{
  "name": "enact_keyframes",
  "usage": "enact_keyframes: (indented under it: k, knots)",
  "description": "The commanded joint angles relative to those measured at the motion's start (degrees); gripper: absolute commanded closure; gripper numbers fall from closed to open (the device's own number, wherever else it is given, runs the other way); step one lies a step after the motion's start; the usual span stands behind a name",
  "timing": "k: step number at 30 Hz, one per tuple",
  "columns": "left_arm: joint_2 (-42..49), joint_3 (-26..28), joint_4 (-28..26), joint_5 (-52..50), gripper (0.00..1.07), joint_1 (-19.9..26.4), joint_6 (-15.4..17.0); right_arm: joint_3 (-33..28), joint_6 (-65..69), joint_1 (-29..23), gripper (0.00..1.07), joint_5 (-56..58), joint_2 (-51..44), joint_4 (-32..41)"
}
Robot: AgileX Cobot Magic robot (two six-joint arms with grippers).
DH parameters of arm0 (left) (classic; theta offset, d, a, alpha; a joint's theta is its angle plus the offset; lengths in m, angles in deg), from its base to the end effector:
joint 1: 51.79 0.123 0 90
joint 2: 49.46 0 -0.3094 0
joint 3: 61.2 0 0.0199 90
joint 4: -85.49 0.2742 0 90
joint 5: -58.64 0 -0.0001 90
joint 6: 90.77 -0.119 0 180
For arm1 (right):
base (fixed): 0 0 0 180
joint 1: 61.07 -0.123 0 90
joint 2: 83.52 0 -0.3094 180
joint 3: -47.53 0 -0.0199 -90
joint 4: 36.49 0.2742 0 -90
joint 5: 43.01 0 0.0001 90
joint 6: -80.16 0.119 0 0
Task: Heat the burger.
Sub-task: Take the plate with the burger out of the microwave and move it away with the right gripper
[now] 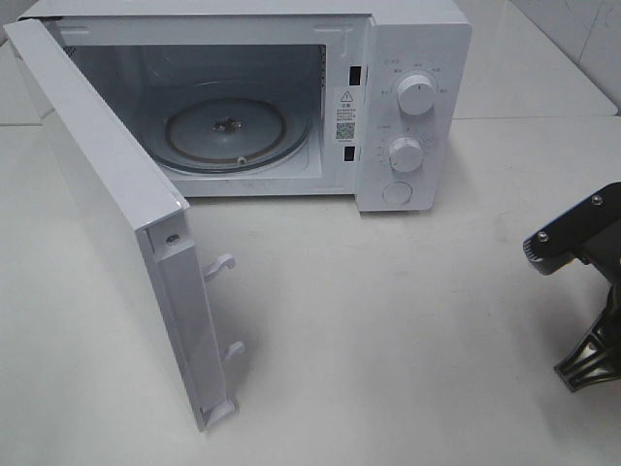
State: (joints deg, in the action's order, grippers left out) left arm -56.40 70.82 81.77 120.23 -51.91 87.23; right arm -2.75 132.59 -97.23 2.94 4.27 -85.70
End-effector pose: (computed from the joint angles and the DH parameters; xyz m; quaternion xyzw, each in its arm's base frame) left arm 0.0121 -0.0068 0.2812 0.0176 0.8498 -0.0238 0.5263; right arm 0.1995 0.0655 0.1426 -0.1682 0.9419 -0.2291 0.1789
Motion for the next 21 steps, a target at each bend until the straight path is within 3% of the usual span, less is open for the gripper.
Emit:
enact_keyframes:
  k: [1,15,21]
  knots:
    - [0.40,-0.23,-0.17,-0.40,0.07,0.23,0.00,1.49,6.02,0.11,1.07,2.12,3.55,-4.58]
    - [0.40,-0.23,-0.17,-0.40,0.07,0.23,0.00,4.93,12.32,0.46,1.05,0.86,17.07,-6.07]
    - [0.40,-0.23,-0.17,-0.40,0.07,0.23,0.00,4.93,13.69,4.53,1.03,-2.52,20.40,-6.93]
